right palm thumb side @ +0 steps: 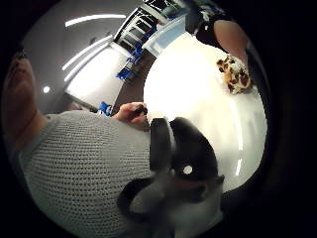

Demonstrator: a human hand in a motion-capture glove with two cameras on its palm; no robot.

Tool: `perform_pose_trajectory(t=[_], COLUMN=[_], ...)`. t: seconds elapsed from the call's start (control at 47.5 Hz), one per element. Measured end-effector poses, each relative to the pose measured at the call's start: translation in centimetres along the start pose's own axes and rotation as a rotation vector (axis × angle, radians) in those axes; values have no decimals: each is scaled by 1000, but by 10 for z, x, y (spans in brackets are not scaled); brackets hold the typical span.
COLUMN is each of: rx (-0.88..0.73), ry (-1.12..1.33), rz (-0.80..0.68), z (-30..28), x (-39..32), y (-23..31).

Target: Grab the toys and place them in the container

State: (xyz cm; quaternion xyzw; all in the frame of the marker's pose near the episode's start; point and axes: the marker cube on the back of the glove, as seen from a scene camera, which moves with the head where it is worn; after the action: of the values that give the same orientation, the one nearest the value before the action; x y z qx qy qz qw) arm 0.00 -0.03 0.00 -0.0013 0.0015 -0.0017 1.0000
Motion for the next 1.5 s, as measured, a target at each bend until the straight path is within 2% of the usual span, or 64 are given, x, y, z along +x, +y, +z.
perform_pose_trajectory(t=[0.526,0.695,0.884,0.99,1.095,1.221,1.306,1.495], rx=[-36,-74,-104,-130,-208,-402,-499,-496], ry=[70,132,238,252,264,284,383,472], rz=[28,34,69,103,135,205,249,274], z=[-7,-17,-39,-38,-9,51,88,111], x=[2,18,56,70,85,102,110,117], y=[-16,-67,-170,-194,-190,-161,-141,-128])
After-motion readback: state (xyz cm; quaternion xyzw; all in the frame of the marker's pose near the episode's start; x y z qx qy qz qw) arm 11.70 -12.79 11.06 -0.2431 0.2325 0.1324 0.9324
